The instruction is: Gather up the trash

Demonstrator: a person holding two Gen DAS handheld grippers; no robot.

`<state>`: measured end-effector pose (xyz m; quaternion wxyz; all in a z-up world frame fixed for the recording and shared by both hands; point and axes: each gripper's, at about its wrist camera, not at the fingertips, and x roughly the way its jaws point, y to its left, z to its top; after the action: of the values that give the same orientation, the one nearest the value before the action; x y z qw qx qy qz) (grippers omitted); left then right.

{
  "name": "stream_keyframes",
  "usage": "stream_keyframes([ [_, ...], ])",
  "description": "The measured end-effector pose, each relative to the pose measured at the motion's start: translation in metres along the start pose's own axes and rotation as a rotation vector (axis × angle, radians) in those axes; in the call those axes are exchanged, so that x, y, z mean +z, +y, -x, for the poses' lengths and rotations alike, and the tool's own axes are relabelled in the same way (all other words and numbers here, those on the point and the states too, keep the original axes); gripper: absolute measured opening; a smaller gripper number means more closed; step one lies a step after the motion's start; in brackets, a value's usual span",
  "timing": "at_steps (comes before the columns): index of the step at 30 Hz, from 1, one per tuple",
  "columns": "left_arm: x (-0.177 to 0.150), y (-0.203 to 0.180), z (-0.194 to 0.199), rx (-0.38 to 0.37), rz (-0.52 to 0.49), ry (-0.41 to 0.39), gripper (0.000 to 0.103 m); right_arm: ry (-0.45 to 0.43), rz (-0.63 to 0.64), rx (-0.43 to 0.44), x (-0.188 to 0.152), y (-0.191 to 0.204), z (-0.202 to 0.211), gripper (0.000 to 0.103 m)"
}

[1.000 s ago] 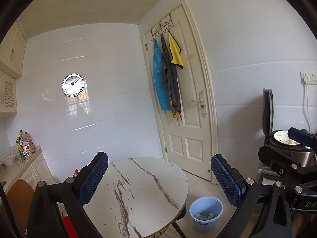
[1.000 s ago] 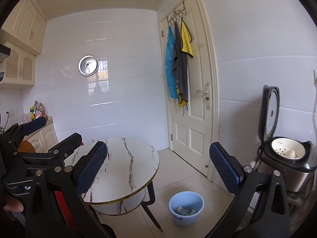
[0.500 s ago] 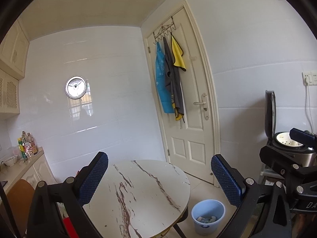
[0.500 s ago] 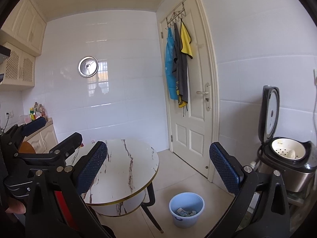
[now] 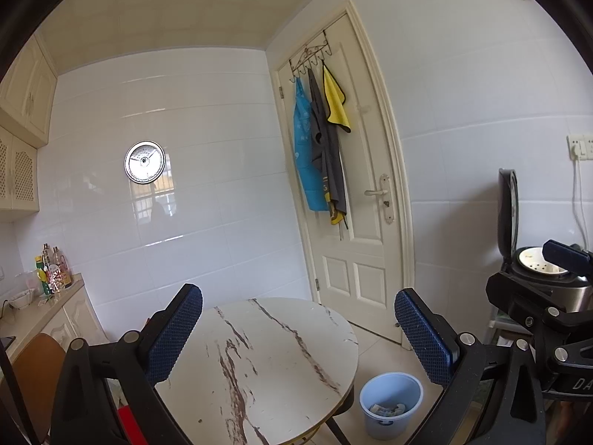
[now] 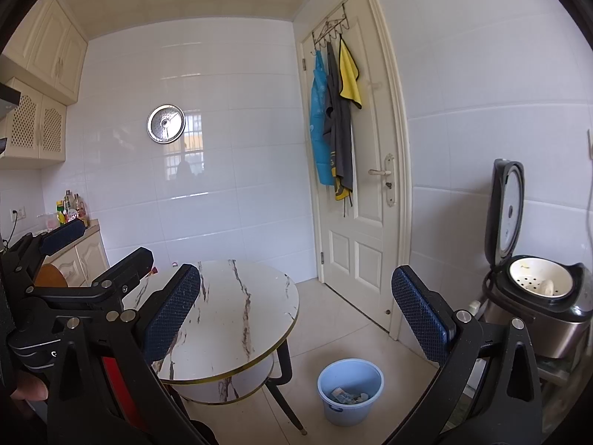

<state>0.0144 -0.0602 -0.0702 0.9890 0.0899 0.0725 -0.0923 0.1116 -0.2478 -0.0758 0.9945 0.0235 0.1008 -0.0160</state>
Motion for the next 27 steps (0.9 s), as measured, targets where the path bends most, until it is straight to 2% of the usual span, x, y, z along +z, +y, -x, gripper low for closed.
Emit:
stream_keyframes([
  [27, 0.0022, -0.0081, 0.0023, 0.016, 0.009, 0.007, 0.103, 0.005, -0.001, 0.004, -0.0015, 0.0022, -0.0019, 0.103],
])
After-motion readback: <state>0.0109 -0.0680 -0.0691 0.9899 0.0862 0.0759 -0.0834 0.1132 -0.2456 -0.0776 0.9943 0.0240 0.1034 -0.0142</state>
